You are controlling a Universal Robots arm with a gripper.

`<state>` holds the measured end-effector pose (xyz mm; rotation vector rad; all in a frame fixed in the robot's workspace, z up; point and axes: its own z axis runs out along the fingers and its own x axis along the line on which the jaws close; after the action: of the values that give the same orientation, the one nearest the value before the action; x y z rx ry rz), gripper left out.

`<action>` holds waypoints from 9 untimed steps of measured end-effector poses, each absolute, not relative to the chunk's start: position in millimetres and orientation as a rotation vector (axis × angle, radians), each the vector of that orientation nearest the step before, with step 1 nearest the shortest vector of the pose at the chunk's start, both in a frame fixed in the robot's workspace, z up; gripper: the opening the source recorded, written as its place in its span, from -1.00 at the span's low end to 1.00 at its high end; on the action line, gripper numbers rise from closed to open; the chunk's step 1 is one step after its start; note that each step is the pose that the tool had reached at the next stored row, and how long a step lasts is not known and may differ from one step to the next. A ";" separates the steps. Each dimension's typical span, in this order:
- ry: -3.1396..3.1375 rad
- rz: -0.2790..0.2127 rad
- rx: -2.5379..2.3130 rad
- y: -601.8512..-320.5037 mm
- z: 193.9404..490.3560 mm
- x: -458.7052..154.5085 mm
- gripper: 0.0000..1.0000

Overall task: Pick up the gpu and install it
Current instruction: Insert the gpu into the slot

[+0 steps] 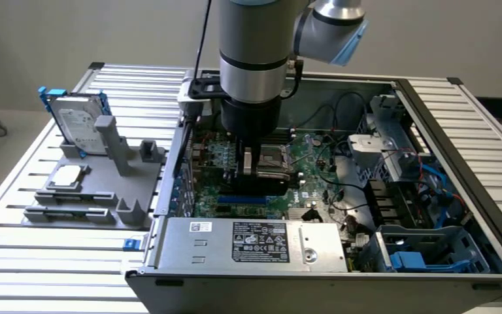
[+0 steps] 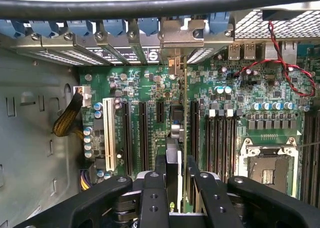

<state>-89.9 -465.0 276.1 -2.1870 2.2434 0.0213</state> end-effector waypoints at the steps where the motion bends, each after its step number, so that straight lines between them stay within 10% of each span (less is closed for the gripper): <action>1: 2.243 0.022 -2.187 -465.0 275.8 -89.9 -0.47; 9: 2.242 0.023 -2.186 -465.0 273.1 -90.3 -0.47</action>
<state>-90.3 -465.0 273.1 -2.1864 2.2423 0.0231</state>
